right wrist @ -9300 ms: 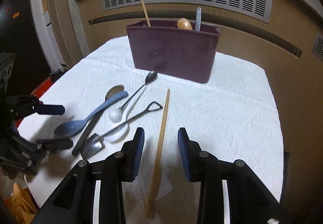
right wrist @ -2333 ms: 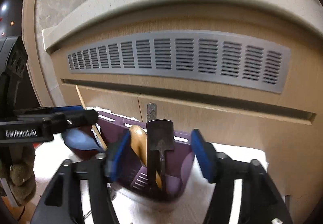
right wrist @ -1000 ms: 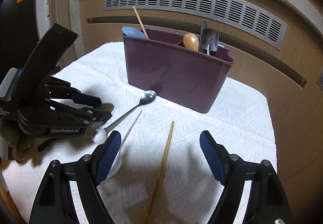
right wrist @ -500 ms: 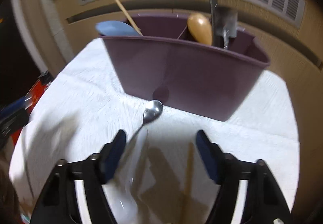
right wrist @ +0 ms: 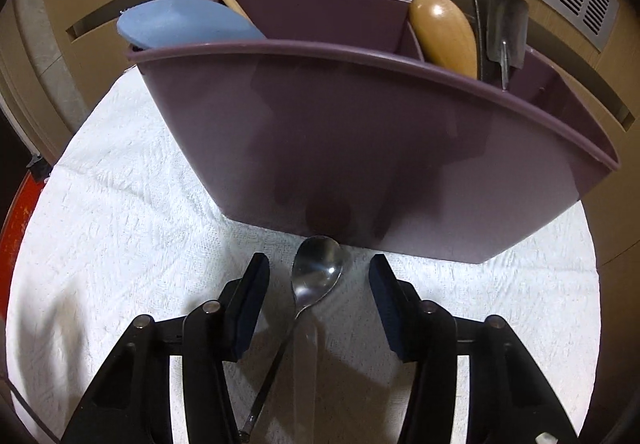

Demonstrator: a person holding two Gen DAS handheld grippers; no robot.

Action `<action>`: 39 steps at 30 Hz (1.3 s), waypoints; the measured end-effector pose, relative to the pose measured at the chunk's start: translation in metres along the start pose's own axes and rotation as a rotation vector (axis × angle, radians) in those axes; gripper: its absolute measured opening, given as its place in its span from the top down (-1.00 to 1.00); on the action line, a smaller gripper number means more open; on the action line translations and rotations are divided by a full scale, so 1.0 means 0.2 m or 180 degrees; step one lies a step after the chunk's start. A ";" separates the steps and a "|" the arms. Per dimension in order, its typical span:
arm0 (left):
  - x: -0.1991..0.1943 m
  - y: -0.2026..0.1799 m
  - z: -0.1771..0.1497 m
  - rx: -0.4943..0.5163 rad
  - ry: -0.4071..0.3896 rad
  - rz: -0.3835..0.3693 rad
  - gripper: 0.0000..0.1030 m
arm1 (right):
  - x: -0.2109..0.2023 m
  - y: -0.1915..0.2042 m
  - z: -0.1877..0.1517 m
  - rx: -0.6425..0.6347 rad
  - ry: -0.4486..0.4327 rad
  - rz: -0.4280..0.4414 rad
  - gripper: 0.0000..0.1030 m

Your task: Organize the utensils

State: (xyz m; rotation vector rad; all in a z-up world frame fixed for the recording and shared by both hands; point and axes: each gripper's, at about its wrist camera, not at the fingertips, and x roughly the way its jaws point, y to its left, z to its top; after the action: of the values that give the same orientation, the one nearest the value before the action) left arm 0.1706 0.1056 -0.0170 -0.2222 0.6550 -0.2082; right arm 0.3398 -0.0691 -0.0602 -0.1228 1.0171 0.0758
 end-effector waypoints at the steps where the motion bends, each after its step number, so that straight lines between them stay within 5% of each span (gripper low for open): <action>1: 0.00 0.00 0.00 -0.0002 0.0007 -0.0001 0.35 | 0.00 -0.01 0.00 0.0008 0.0010 0.0023 0.11; 3: 0.00 0.00 0.00 -0.0004 0.0017 0.0001 0.35 | 0.00 -0.01 0.00 0.0009 0.0016 0.0057 0.21; 5: -0.01 -0.01 0.00 0.0001 0.0024 0.0003 0.35 | -0.01 -0.02 -0.01 -0.0012 0.0020 0.0100 0.55; 16: -0.03 -0.10 -0.01 0.0098 0.0081 -0.0029 0.35 | -0.15 -0.09 -0.12 -0.0145 -0.0029 0.0503 0.55; 33: -0.17 -0.40 -0.02 0.0409 -0.0041 -0.0093 0.35 | -0.81 -0.23 -0.44 -0.0637 -0.1121 0.0523 0.56; 34: -0.18 -0.42 -0.01 0.0428 -0.0064 -0.0091 0.35 | -0.83 -0.24 -0.45 -0.0643 -0.1161 0.0520 0.95; 39: -0.25 -0.49 0.05 0.0475 -0.0187 -0.0078 0.35 | -0.94 -0.30 -0.43 -0.0650 -0.1362 0.0543 1.00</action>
State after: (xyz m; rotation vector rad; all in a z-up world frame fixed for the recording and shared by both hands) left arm 0.1268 0.0264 0.0456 -0.0927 0.5758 -0.2720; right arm 0.1751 -0.1416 0.0596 -0.1963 0.5885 0.3476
